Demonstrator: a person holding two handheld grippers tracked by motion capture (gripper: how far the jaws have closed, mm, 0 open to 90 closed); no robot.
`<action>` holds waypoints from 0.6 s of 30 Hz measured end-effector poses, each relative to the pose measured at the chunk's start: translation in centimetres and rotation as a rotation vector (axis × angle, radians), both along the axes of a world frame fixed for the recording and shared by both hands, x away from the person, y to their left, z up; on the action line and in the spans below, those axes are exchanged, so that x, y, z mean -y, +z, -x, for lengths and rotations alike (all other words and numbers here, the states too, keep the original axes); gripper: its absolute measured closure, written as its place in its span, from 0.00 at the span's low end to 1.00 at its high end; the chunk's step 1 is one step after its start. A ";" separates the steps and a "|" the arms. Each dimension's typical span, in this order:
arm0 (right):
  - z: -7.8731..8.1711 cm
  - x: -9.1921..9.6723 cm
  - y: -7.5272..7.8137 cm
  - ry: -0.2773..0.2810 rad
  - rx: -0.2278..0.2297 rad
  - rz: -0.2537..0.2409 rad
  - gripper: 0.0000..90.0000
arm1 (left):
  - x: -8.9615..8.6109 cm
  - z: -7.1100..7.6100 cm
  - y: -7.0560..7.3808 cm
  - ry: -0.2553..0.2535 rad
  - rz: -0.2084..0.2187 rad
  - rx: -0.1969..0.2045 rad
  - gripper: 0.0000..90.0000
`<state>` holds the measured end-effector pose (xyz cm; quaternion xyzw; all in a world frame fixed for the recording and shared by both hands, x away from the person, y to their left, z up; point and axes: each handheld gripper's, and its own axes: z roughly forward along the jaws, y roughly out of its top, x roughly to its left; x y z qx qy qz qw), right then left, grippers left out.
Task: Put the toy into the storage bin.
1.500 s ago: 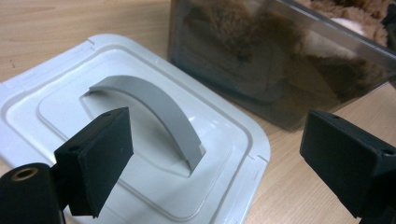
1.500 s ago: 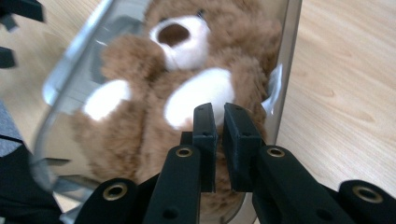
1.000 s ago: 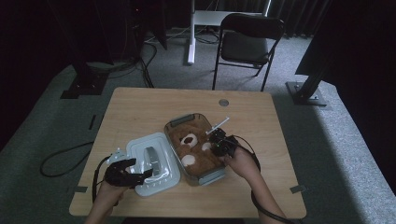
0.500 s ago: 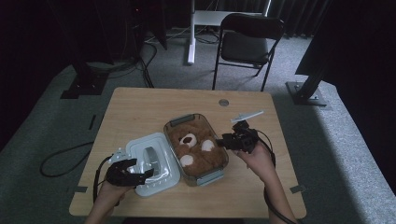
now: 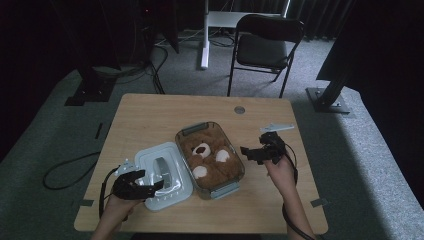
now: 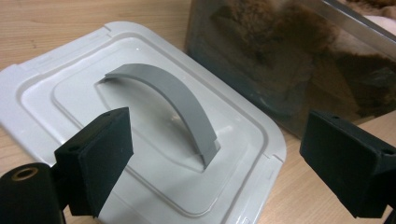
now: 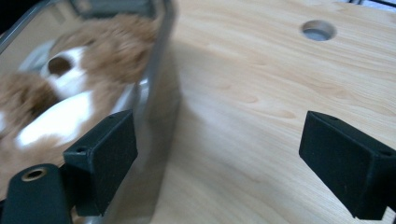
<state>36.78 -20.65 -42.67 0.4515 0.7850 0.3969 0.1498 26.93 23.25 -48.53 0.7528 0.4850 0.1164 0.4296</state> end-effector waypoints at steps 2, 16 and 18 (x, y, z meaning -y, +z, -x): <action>0.0 0.6 -0.6 -0.061 0.021 -0.021 0.12 | -0.1 0.0 -0.2 0.010 -0.010 -0.002 0.12; -0.6 1.8 -6.7 -0.146 -0.051 0.021 0.12 | 0.3 -0.4 -1.9 0.024 -0.085 -0.021 0.12; -0.5 1.8 -7.1 -0.142 -0.038 0.010 0.12 | 0.5 -0.4 -2.1 0.011 -0.095 -0.013 0.12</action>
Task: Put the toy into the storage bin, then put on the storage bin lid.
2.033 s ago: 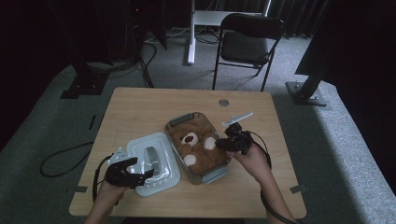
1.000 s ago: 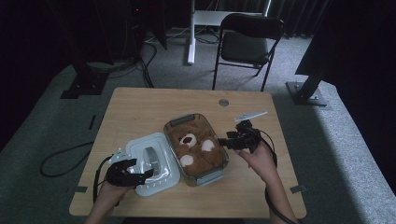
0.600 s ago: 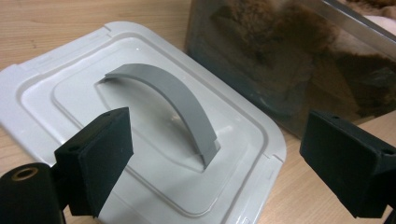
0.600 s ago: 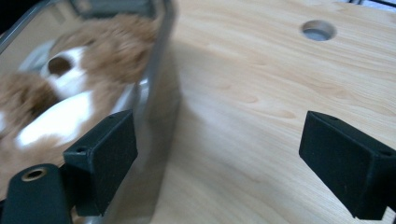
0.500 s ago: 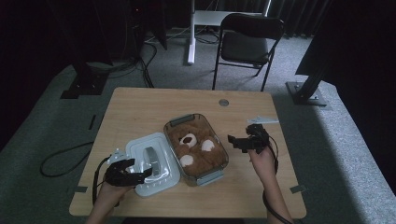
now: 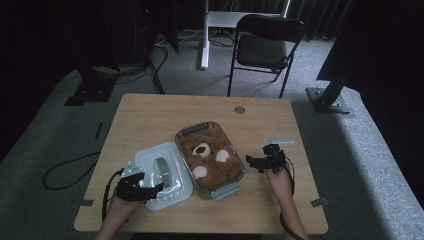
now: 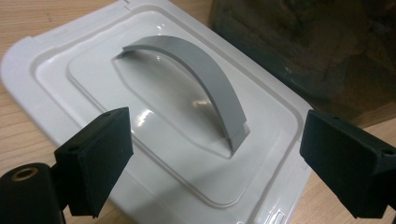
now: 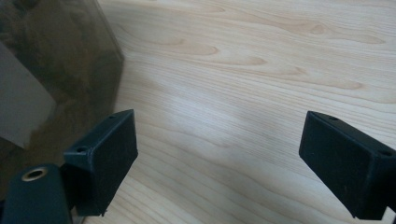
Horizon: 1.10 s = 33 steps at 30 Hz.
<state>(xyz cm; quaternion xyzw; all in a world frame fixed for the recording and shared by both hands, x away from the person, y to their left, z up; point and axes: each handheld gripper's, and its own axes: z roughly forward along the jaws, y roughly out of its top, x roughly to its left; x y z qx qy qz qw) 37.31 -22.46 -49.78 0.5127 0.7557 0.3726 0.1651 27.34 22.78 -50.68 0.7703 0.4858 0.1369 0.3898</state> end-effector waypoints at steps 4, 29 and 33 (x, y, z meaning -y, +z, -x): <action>0.2 -0.1 -0.3 0.017 0.023 -0.029 0.12 | 0.3 -0.2 -0.4 -0.028 0.002 -0.023 0.00; 0.2 -2.4 -2.1 0.074 -0.013 -0.054 0.12 | 2.3 -1.7 -0.3 0.025 0.000 -0.039 0.02; 0.3 -2.8 -2.2 0.090 -0.018 -0.056 0.12 | 2.8 -2.0 -0.6 0.030 -0.016 -0.039 0.02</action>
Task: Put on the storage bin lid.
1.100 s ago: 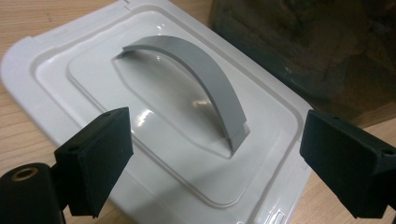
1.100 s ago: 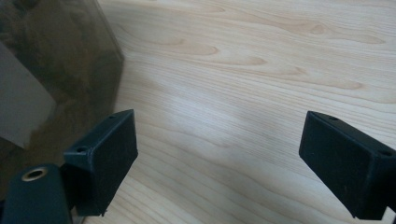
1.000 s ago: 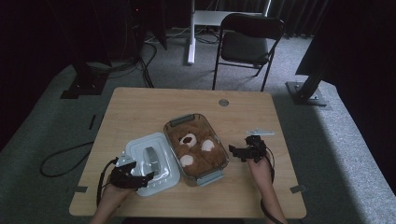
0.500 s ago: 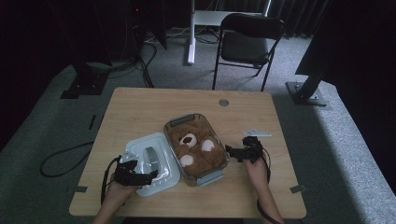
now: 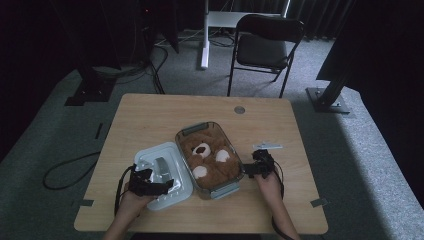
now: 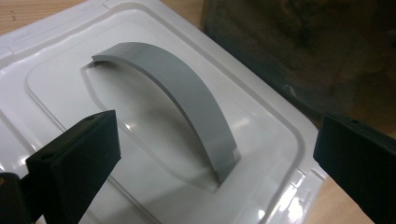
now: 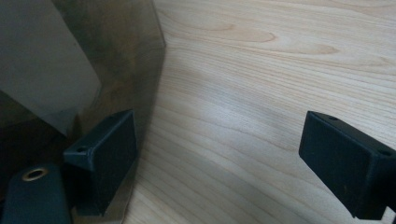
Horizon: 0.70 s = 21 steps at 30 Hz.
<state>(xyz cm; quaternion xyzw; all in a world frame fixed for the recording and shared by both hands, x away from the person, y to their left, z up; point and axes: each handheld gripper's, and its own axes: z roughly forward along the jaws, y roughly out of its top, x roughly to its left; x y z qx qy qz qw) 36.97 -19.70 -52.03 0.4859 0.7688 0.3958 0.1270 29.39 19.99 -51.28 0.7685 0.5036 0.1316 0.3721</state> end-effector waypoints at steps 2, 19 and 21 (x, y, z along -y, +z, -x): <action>0.0 0.0 0.0 -0.003 0.000 -0.003 0.12 | 0.3 -0.1 -0.1 0.004 -0.019 0.004 0.02; 0.2 0.1 0.0 -0.012 0.008 -0.019 0.12 | 1.4 -1.9 -1.2 0.063 -0.051 0.002 0.27; 0.2 0.1 -0.1 -0.012 0.005 -0.022 0.12 | 1.3 -1.9 -1.3 0.068 -0.056 0.000 0.30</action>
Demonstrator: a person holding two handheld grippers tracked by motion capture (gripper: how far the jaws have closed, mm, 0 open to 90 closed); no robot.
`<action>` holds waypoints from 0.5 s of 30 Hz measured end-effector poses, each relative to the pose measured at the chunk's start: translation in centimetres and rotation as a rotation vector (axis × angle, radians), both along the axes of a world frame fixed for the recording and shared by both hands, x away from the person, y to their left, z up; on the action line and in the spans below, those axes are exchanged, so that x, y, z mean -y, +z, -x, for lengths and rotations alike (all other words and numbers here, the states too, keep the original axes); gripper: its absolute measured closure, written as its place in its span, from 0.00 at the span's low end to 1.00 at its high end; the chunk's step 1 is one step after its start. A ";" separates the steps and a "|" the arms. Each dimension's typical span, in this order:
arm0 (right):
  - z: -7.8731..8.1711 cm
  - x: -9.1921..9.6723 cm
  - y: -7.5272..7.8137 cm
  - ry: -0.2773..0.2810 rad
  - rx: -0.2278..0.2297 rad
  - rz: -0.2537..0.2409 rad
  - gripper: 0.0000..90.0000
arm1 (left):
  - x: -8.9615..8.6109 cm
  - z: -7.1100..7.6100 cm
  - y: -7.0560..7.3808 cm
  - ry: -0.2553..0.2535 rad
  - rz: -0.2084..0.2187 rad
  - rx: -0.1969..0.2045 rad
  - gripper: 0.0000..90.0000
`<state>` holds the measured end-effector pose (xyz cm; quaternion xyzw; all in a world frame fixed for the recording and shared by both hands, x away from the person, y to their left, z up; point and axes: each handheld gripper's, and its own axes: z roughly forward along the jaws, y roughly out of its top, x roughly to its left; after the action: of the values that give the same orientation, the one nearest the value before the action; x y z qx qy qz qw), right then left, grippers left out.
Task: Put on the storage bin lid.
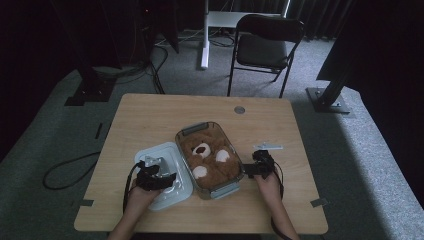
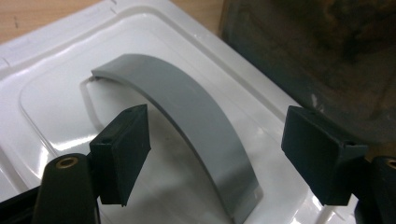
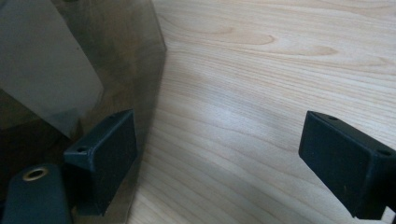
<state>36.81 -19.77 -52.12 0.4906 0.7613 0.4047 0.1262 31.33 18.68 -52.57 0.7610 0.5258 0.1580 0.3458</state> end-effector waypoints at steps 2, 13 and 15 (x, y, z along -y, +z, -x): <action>0.0 0.0 -0.1 0.001 -0.003 -0.003 0.12 | -0.1 -0.1 -0.1 0.002 -0.004 -0.005 0.37; 0.1 0.0 0.0 0.005 -0.006 -0.002 0.12 | -0.9 -0.3 -0.3 0.013 0.053 -0.018 0.66; 0.1 0.1 0.0 0.006 -0.005 -0.003 0.12 | -1.1 -0.4 -0.3 0.013 0.062 -0.021 0.67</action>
<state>36.68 -19.84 -52.17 0.4896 0.7625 0.4050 0.1222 31.68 19.76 -52.89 0.7481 0.5388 0.1358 0.3627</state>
